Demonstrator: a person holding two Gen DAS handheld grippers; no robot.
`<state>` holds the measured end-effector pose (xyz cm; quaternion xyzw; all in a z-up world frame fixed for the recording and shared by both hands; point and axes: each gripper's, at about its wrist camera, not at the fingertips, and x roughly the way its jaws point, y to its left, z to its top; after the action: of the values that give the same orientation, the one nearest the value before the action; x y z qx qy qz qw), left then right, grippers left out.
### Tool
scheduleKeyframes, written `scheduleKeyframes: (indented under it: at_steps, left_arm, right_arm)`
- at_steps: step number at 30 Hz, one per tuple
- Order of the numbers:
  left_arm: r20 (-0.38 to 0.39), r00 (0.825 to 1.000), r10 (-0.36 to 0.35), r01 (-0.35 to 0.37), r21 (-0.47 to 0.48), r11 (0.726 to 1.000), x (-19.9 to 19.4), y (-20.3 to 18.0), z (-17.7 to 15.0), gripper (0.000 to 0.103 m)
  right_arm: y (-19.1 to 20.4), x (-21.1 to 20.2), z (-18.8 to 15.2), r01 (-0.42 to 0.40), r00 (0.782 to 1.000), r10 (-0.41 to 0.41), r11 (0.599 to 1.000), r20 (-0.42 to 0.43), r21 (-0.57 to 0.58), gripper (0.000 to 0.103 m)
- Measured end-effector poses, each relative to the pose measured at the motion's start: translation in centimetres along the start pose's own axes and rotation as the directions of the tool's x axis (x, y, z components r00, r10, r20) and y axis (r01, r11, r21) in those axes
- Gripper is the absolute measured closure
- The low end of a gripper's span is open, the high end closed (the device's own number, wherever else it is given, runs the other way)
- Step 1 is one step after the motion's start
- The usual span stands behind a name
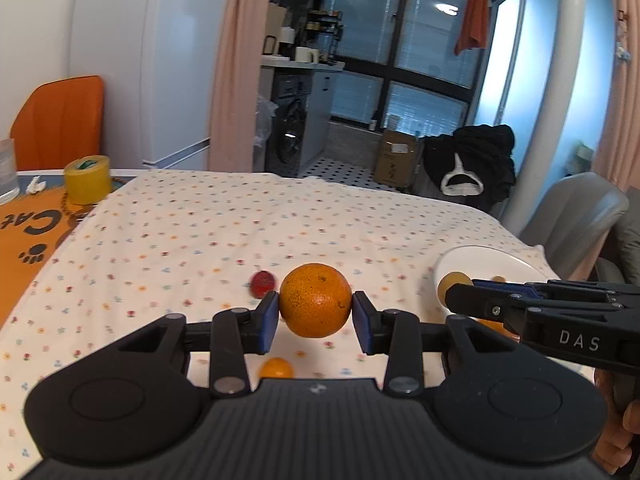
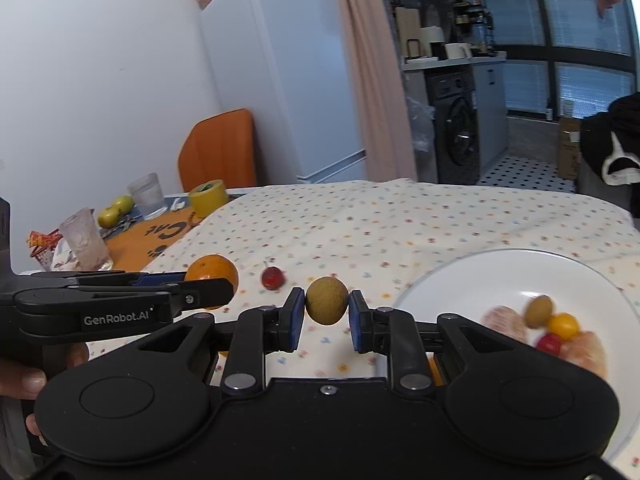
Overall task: Organize fruits
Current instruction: 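Carry the orange and olive-green fruit over the plate with both tools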
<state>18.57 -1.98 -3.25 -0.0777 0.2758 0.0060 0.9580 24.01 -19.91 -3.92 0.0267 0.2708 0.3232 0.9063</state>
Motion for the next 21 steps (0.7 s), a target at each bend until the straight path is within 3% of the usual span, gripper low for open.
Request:
scheduleKeyframes:
  at_steps: [21]
  left_arm:
    - [-0.019, 0.992, -0.126, 0.127, 0.088, 0.988, 1.6, -7.5, -0.1, 0.065]
  right_arm:
    - [-6.3, -5.5, -2.7, 0.132, 0.99, -0.135, 0.986, 0.026, 0.097, 0.081]
